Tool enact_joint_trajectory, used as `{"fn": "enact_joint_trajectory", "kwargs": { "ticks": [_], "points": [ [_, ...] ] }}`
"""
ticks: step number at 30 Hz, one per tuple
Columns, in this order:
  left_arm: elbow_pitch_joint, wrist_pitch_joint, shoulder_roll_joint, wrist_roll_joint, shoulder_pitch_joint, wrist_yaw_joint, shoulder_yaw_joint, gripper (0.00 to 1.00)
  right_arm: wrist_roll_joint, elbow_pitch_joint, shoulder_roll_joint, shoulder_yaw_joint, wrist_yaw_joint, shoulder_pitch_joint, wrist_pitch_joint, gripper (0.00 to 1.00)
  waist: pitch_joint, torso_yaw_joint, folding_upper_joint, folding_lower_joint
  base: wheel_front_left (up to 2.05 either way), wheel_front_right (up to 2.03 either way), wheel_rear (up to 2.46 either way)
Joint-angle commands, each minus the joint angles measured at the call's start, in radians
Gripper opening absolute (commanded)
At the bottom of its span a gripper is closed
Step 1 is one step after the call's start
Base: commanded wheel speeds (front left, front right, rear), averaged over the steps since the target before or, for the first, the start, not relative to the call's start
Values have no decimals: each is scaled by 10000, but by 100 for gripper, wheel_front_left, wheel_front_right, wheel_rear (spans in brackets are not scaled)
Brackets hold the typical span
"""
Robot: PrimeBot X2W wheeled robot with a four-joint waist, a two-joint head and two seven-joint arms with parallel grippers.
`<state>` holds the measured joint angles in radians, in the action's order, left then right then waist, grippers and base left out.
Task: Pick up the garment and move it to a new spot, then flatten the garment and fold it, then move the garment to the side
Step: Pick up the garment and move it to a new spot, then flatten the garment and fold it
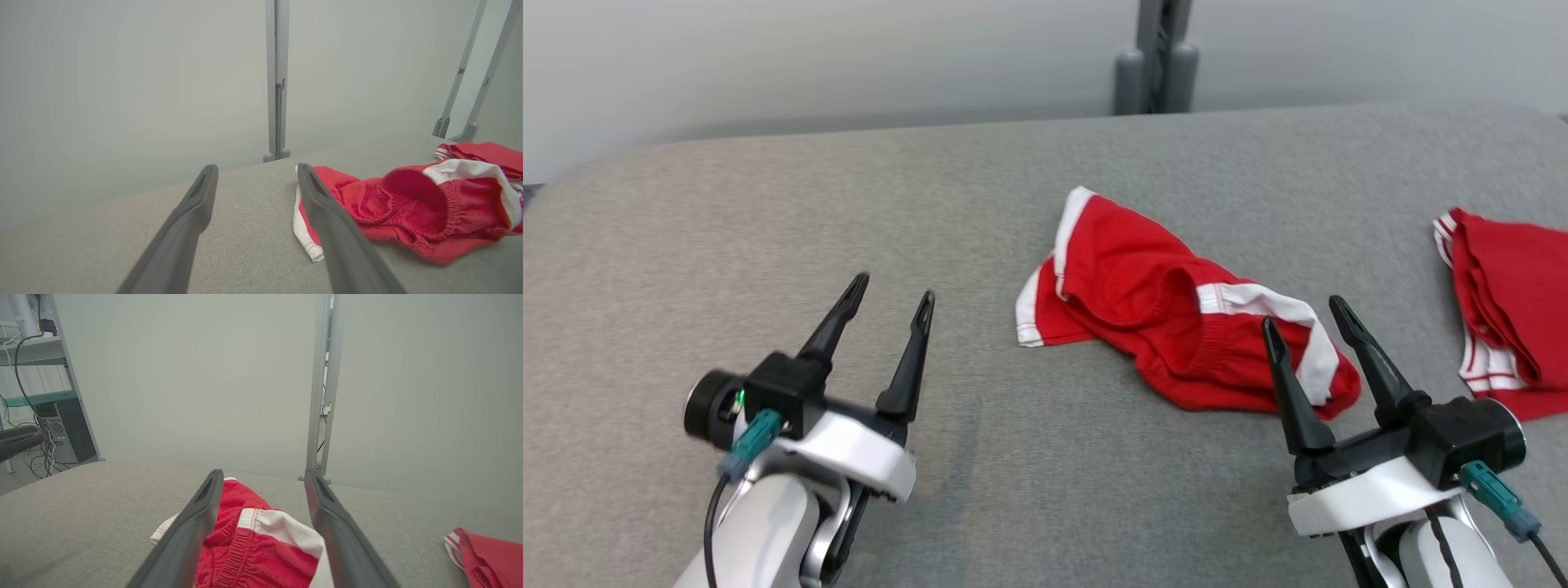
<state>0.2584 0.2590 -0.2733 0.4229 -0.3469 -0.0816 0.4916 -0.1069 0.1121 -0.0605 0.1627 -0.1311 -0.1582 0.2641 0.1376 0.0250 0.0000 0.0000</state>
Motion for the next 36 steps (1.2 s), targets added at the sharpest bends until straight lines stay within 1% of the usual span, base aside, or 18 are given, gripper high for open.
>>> {"fn": "enact_joint_trajectory", "kwargs": {
  "ticks": [1,5,7,11,15,19,21,22,25,31,36],
  "points": [
    [-107,51,21,-34,265,-105,-187,100,6,53,-68,-122,8,129,15,100,-346,388,0,0,0,0,0],
    [-596,59,420,-162,1174,-296,-989,100,35,197,-34,-403,8,297,14,100,-494,616,0,0,0,0,0],
    [-828,53,650,-306,1611,-275,-1374,100,41,265,-3,-508,8,347,15,100,-542,670,0,0,0,0,0],
    [-1116,55,1106,-755,2338,-69,-1983,100,-128,455,52,-628,8,436,15,100,-605,782,0,0,0,0,0],
    [-1142,56,1472,-1184,2645,241,-2377,100,-93,552,63,-736,8,361,-25,100,-584,907,0,0,0,0,0],
    [-1058,57,1721,-1533,2713,568,-2640,100,54,721,74,-728,8,168,-198,100,-522,980,0,0,0,0,0],
    [-1015,57,1813,-1685,2618,709,-2723,100,410,822,65,-567,6,29,-355,100,-455,1035,0,0,0,0,0],
    [-1015,57,1813,-1685,2618,709,-2723,100,410,822,65,-567,6,29,-355,100,-455,1035,0,0,0,0,0],
    [-927,57,1956,-1821,2448,895,-2815,100,637,1046,50,-665,8,-213,-583,100,-325,1147,0,0,0,0,0],
    [-732,58,2120,-1983,2307,1148,-2879,100,1076,1636,71,-1206,8,-667,-1128,100,-41,1426,0,0,0,0,0],
    [-664,58,2193,-2014,2204,1255,-2835,100,1049,2219,71,-1475,8,-994,-1424,100,200,1677,0,0,0,0,0]
  ]
}}
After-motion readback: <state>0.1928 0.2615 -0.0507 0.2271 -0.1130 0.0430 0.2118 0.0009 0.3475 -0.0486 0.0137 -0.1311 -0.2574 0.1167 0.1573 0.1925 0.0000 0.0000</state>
